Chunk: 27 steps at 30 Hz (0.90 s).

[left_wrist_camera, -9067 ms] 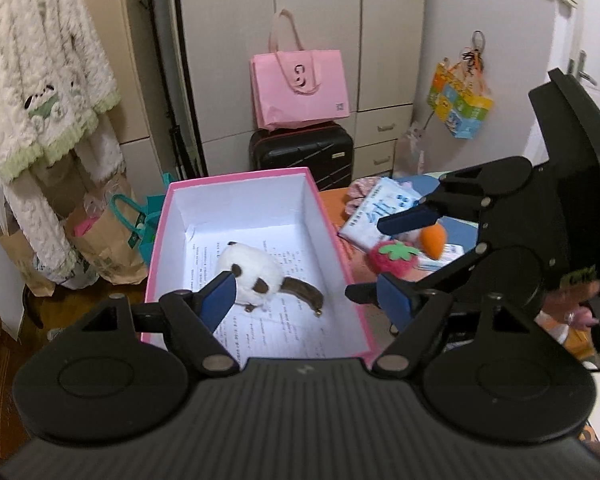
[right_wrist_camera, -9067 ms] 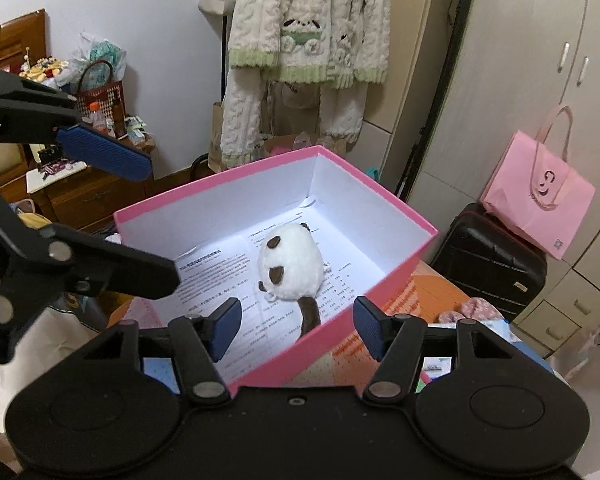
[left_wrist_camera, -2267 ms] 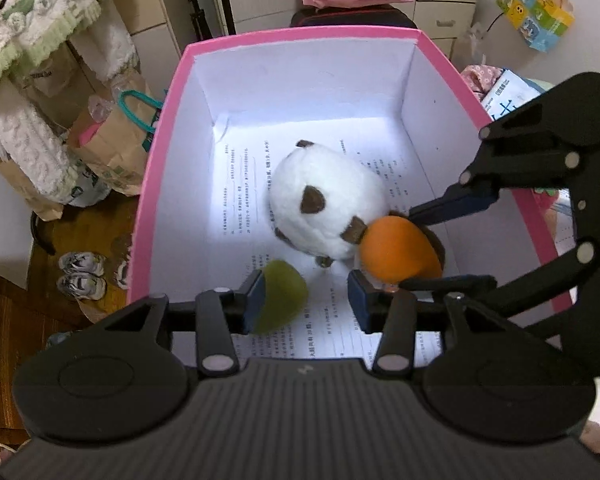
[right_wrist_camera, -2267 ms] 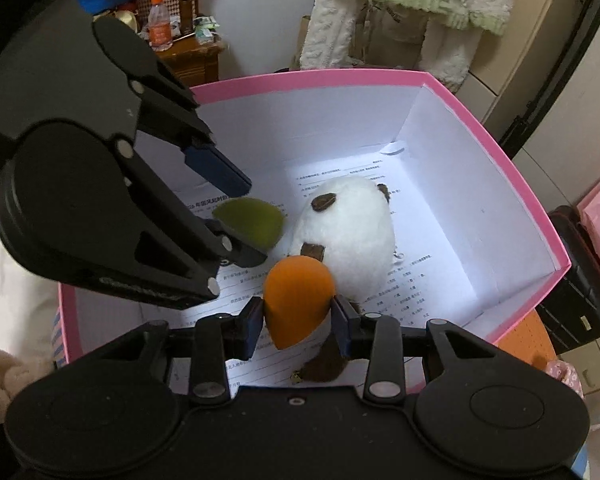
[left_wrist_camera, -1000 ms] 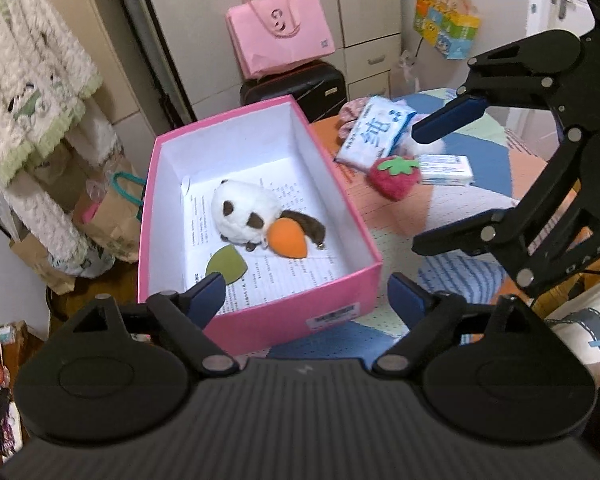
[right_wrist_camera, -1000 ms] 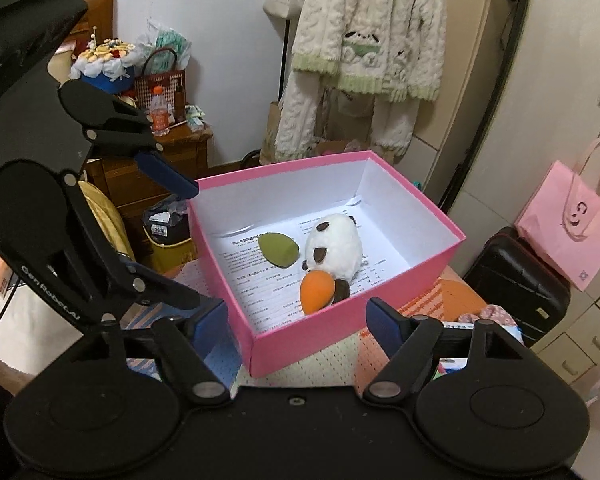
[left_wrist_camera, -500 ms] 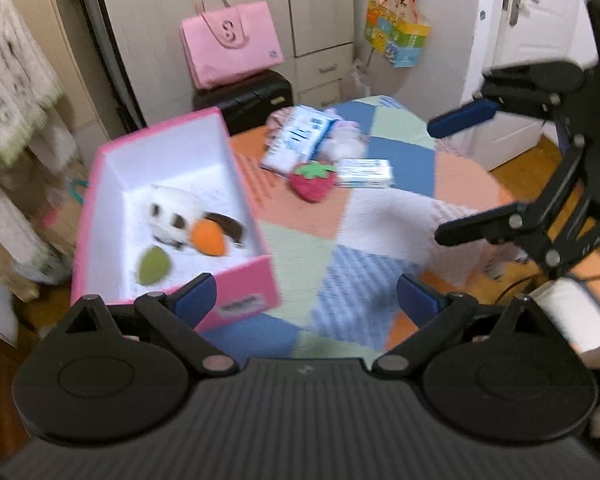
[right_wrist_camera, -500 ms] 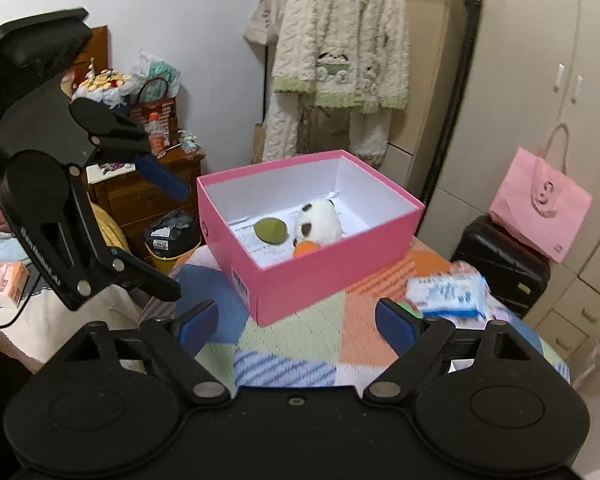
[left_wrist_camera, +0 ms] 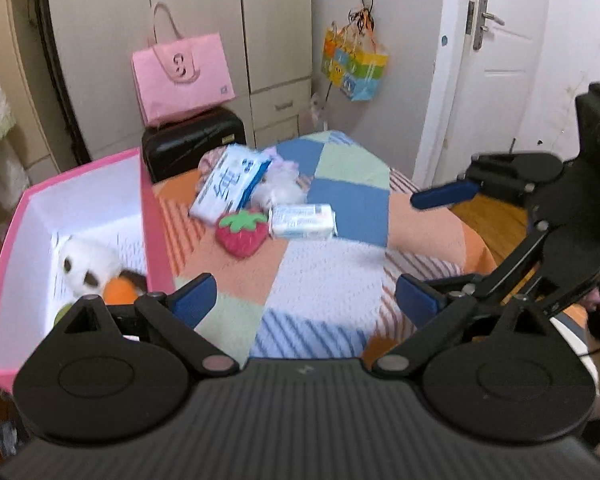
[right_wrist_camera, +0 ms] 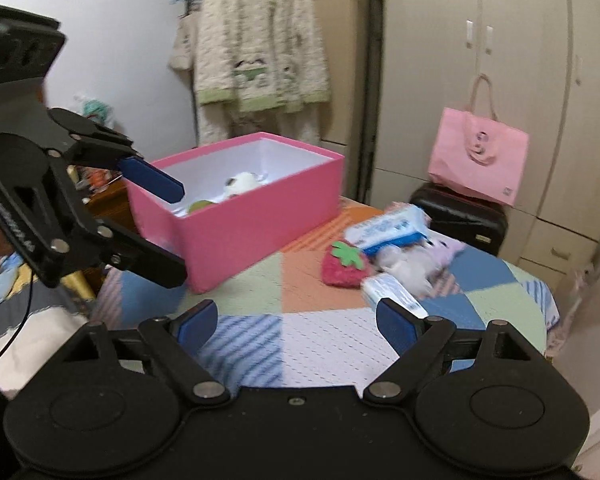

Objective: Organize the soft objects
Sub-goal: 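Withdraw both tools from the box toward the remaining items on the table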

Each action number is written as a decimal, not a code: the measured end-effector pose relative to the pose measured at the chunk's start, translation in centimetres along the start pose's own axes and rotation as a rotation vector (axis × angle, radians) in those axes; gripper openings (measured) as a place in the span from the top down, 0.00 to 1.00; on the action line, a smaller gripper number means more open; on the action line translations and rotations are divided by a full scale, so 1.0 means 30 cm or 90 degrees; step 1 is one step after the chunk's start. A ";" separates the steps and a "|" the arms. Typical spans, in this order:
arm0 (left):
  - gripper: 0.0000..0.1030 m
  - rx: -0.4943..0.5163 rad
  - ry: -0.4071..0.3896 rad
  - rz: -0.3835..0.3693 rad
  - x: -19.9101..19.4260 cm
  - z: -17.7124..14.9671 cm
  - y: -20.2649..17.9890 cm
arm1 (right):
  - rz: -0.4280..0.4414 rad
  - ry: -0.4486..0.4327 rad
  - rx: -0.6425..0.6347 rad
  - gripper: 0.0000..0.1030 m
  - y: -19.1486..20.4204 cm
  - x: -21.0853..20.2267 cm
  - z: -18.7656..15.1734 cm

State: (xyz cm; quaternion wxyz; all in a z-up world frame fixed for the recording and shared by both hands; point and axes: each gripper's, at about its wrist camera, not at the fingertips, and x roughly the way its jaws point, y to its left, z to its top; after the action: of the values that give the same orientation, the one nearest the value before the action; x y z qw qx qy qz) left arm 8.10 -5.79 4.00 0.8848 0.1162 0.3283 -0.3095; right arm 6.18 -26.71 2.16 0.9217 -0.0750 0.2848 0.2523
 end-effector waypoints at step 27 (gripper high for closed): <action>0.21 -0.071 -0.125 0.164 0.562 0.014 0.111 | -0.122 0.011 0.080 0.17 -0.287 0.431 -0.100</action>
State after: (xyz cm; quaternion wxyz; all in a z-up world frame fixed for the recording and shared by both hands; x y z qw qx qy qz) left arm 20.38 -11.31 -6.69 0.9501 0.0772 0.2391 -0.1851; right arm 18.27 -29.51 -7.65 0.9420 -0.0462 0.2997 0.1439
